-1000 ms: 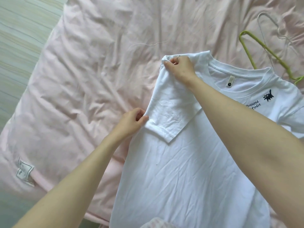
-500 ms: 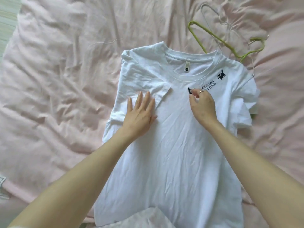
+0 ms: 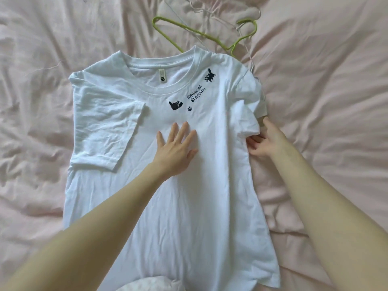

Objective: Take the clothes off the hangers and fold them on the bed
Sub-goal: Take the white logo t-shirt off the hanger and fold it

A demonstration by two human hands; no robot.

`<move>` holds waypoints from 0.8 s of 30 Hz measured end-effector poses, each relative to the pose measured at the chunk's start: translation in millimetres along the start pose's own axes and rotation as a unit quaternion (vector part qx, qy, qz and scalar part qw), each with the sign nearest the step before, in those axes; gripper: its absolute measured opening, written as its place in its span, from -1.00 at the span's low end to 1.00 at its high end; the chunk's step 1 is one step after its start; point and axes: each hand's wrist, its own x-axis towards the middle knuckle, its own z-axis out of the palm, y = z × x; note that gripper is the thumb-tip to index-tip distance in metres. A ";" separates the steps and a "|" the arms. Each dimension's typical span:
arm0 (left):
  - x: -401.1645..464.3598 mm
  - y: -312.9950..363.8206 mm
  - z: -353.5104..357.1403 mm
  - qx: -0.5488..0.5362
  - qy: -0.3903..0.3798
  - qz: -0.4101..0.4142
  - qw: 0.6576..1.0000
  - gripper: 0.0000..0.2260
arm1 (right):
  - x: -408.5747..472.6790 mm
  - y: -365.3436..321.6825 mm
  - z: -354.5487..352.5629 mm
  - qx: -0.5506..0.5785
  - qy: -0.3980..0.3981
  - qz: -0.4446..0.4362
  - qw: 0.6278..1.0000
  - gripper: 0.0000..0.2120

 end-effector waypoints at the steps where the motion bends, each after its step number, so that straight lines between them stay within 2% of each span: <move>1: 2.7 2.5 2.3 -0.014 -0.008 -0.012 1.000 -0.53 | 2.1 -3.7 0.7 0.007 -0.031 0.024 0.999 -0.65; 4: 6.8 3.1 8.8 -0.019 -0.023 -0.038 0.999 -0.51 | 8.7 -7.3 2.0 -0.024 -0.136 0.069 0.988 -0.65; 7: 9.1 3.5 10.5 -0.018 -0.025 -0.048 0.998 -0.52 | 16.8 -6.6 -3.5 -0.043 -0.217 0.071 0.973 -0.83; 9: 10.8 2.8 8.6 -0.025 -0.028 -0.056 0.998 -0.52 | 18.2 -11.5 -8.9 -0.005 -0.196 0.038 0.980 -0.92; 11: 12.3 5.2 8.4 -0.029 -0.030 -0.065 0.997 -0.53 | 20.1 -21.8 -22.2 0.020 -0.161 -0.049 0.986 -0.96; 13: 13.6 9.2 8.9 -0.020 -0.036 -0.073 0.996 -0.52 | 20.7 -31.8 -41.4 0.052 -0.165 -0.113 0.978 -0.90; 15: 14.4 12.6 9.7 -0.013 -0.046 -0.081 0.996 -0.50 | 20.0 -38.5 -56.4 0.058 -0.156 -0.131 0.977 -0.80; 17: 15.1 15.3 9.5 -0.012 -0.053 -0.086 0.995 -0.49 | 19.8 -43.4 -62.2 0.059 -0.124 -0.117 0.984 -0.83; 19: 17.0 15.8 9.6 -0.013 -0.057 -0.087 0.995 -0.49 | 21.4 -39.8 -65.9 0.096 -0.076 -0.058 0.991 -0.91; 20: 17.6 15.2 9.0 -0.012 -0.058 -0.086 0.995 -0.49 | 24.9 -39.4 -68.2 0.128 -0.070 -0.038 0.989 -0.87; 21: 17.8 14.9 8.0 -0.011 -0.059 -0.084 0.995 -0.49 | 27.7 -36.3 -74.4 0.113 -0.057 -0.055 0.991 -0.77; 22: 17.8 14.9 6.9 -0.007 -0.059 -0.082 0.995 -0.49 | 31.6 -32.7 -77.5 0.123 -0.078 -0.050 0.988 -0.67; 23: 17.1 15.5 5.5 -0.002 -0.056 -0.079 0.995 -0.48 | 33.4 -35.0 -77.3 0.163 -0.110 -0.009 0.980 -0.64; 24: 16.0 17.5 4.3 0.006 -0.047 -0.075 0.996 -0.48 | 30.4 -38.2 -73.1 0.170 -0.119 -0.019 0.978 -0.70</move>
